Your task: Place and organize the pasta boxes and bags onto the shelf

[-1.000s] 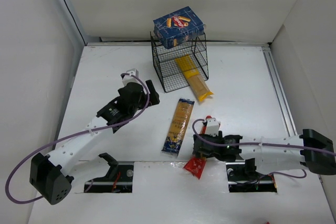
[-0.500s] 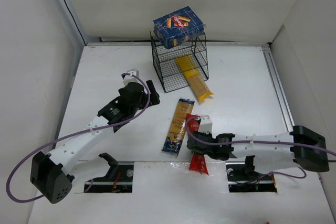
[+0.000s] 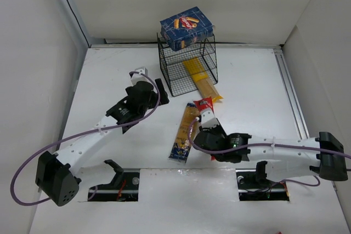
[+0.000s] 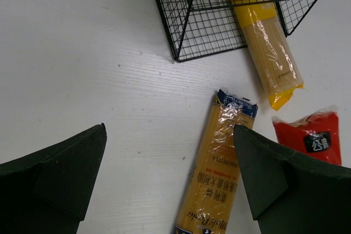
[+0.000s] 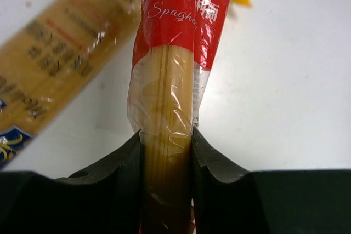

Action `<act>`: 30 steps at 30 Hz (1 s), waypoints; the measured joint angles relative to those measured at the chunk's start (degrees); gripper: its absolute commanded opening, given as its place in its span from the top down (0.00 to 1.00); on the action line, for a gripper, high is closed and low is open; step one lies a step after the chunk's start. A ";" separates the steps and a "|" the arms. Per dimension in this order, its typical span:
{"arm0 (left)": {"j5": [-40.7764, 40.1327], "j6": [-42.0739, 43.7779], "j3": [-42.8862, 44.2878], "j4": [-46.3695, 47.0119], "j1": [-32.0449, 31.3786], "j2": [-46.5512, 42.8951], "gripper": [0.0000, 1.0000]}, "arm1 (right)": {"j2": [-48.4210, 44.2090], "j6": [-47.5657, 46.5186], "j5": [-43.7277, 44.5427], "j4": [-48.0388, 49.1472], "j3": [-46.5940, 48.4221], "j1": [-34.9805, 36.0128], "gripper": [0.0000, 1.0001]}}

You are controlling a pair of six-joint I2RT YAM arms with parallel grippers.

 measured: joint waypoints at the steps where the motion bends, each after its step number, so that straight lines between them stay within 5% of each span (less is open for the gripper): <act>1: -0.28 0.20 0.48 0.31 0.00 0.44 0.00 | -0.02 -1.64 1.57 0.15 1.31 -0.35 1.00; 6: -1.09 1.60 3.98 2.86 0.00 4.87 0.00 | -3.74 -11.69 2.47 5.40 1.84 -6.10 1.00; 16: 0.70 4.79 10.88 7.34 1.73 17.90 0.02 | -6.75 -36.74 -18.12 24.79 -4.59 -30.56 1.00; 21: 0.52 5.90 12.00 10.05 2.75 20.22 0.23 | 2.51 -42.25 -27.56 28.13 -1.03 -32.79 1.00; 30: 0.55 7.89 14.64 12.57 3.10 26.45 0.33 | 13.70 -43.28 -34.56 31.36 4.52 -34.40 1.00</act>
